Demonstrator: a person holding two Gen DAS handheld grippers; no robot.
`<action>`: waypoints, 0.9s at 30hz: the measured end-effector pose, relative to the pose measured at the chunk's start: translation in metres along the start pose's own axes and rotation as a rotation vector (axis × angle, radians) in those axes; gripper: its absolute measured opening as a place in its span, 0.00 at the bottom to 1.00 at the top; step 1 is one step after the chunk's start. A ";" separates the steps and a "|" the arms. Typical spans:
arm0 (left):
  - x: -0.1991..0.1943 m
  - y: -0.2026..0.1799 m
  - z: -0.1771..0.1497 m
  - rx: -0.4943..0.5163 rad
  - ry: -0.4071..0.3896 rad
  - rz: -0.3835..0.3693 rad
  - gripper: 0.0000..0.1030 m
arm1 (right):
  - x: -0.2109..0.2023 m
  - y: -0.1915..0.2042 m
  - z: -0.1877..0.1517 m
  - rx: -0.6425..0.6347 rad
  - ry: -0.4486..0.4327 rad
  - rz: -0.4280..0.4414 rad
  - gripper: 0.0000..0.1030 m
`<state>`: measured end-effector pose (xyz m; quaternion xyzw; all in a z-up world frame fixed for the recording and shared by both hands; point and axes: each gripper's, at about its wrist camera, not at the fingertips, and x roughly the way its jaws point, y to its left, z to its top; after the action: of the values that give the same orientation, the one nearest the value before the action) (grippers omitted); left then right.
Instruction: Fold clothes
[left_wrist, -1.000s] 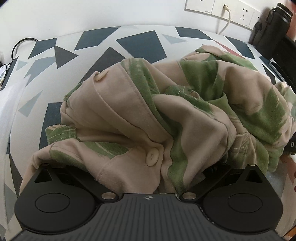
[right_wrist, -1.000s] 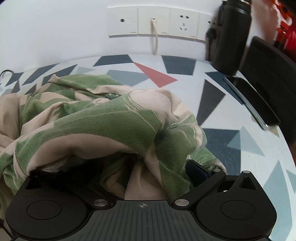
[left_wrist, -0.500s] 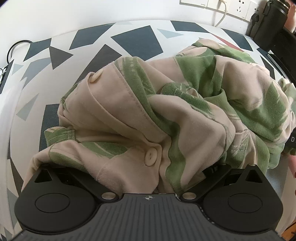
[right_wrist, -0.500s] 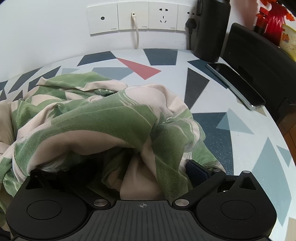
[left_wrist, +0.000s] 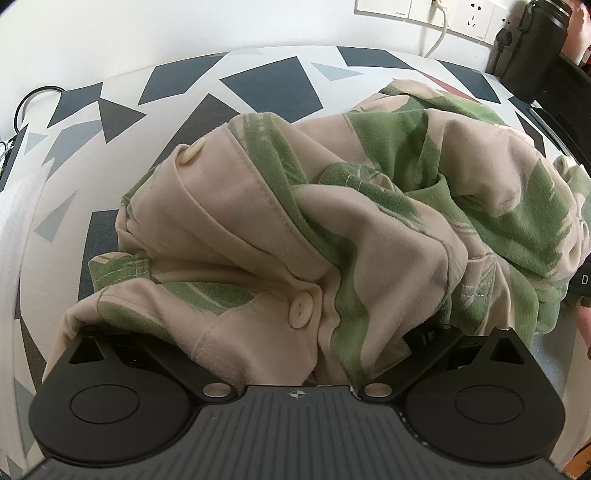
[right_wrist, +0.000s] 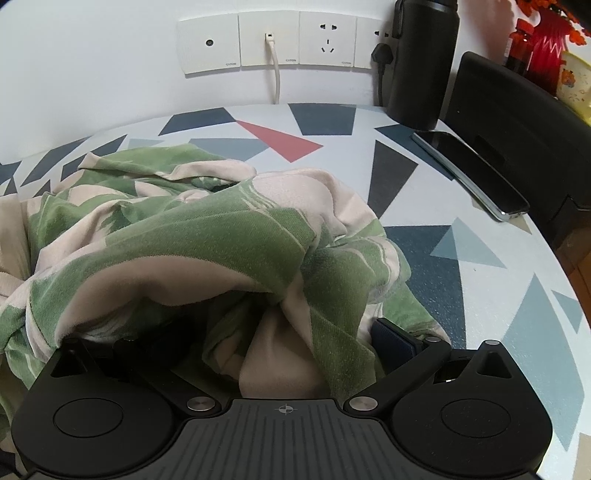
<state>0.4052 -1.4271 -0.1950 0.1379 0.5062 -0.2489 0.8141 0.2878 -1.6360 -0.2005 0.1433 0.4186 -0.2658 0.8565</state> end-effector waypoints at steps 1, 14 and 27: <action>0.000 0.000 0.000 0.002 -0.001 -0.001 1.00 | 0.000 0.000 0.000 -0.001 -0.001 0.001 0.99; -0.003 0.001 -0.007 -0.001 -0.043 -0.002 1.00 | 0.003 -0.004 0.005 -0.025 0.009 0.030 0.99; -0.003 -0.001 -0.006 -0.041 -0.021 0.026 1.00 | 0.004 -0.006 0.005 -0.040 0.006 0.049 0.99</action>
<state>0.3992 -1.4246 -0.1951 0.1250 0.5009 -0.2293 0.8252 0.2896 -1.6447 -0.2002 0.1373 0.4228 -0.2358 0.8642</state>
